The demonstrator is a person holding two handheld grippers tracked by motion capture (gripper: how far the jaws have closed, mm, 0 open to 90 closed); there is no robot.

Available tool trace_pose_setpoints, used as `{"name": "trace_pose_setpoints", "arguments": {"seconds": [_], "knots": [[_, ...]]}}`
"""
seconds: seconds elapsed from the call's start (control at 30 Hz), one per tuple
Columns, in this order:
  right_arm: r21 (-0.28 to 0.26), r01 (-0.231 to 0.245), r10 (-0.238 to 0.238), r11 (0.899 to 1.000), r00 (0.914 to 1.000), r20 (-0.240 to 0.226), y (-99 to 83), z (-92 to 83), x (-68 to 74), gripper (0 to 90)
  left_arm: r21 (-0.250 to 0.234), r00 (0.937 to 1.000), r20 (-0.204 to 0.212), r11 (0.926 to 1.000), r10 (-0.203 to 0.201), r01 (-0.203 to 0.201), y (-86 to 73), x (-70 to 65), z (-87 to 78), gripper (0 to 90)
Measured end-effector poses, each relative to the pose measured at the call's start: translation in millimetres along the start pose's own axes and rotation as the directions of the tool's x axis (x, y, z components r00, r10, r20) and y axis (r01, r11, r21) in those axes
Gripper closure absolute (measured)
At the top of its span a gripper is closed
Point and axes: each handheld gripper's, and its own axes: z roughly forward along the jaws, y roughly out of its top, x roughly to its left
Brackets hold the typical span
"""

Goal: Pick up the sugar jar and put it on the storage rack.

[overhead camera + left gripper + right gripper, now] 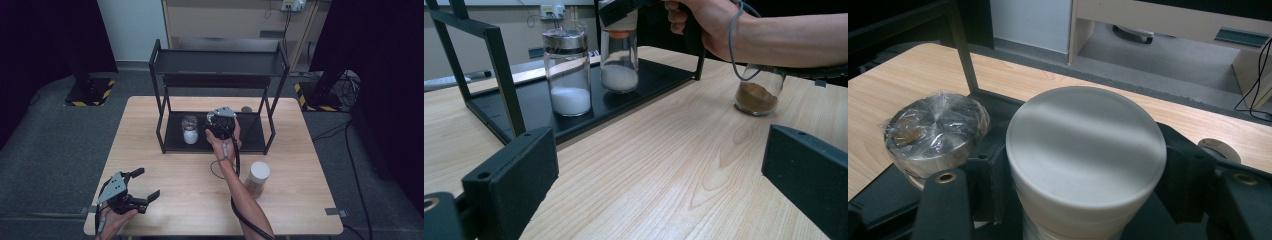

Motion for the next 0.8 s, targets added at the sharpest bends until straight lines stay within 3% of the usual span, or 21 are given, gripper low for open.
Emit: {"name": "trace_pose_setpoints", "arguments": {"seconds": [0.8], "knots": [[-0.015,0.005,-0.005,1.000,0.9999,0.009,-10.4,1.0,0.3,33.1,0.002,1.0000,0.003,1.0000,0.002,-0.002,0.1,-0.1,0.8,0.3]]}}
